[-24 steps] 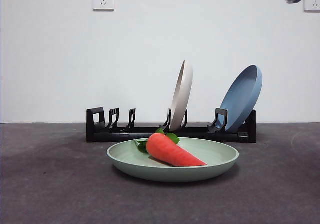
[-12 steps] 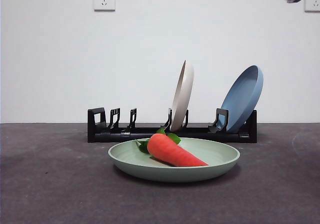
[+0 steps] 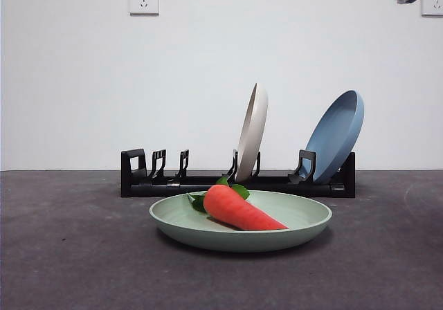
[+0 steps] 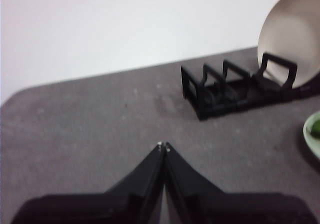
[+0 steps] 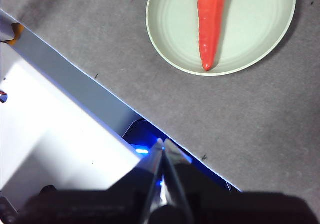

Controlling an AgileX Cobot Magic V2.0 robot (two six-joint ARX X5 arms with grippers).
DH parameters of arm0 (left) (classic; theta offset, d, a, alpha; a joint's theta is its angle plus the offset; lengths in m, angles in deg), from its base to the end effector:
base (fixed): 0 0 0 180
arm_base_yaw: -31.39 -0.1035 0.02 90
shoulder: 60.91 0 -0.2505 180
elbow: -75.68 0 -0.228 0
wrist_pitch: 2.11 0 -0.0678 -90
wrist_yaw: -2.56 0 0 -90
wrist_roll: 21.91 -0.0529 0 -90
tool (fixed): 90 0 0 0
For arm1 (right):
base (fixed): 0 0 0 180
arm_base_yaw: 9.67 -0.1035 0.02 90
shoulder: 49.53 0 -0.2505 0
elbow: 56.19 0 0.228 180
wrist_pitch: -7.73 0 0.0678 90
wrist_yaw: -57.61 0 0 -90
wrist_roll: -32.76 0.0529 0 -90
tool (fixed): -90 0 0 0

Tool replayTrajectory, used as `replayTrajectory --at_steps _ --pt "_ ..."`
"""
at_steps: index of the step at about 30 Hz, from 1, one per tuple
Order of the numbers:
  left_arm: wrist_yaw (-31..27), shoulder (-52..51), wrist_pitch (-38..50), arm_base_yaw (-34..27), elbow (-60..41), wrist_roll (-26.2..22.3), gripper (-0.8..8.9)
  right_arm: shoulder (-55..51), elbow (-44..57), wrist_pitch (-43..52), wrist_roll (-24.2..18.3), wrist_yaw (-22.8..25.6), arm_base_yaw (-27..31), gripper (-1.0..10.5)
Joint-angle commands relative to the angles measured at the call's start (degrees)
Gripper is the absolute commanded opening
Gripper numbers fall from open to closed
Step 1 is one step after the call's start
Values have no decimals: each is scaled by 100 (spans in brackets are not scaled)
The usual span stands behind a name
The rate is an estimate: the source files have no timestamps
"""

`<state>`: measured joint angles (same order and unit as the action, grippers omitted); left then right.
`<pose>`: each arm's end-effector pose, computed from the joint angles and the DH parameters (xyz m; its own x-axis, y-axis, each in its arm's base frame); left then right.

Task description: Take the green plate from the plate rack,put the plate on the table,take the carrot from the table,put the carrot in the plate

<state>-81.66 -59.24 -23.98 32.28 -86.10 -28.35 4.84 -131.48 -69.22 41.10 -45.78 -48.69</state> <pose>0.1080 -0.0070 0.1646 0.9889 -0.1161 -0.0922 0.1254 0.9868 0.1024 0.1117 0.1063 0.2896 0.2765 0.5221 -0.8068 -0.6120 0.7429 0.2711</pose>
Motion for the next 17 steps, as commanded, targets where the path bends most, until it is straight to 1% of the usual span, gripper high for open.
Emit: replayTrajectory --at_steps 1,6,17 --pt "39 -92 -50 -24 -155 208 -1 -17 46 15 -28 4 -4 2" --pt "52 -138 -599 -24 -188 319 -1 -17 46 15 -31 4 -4 2" --pt "35 -136 -586 -24 -188 365 -1 -17 46 15 -31 4 -4 2"
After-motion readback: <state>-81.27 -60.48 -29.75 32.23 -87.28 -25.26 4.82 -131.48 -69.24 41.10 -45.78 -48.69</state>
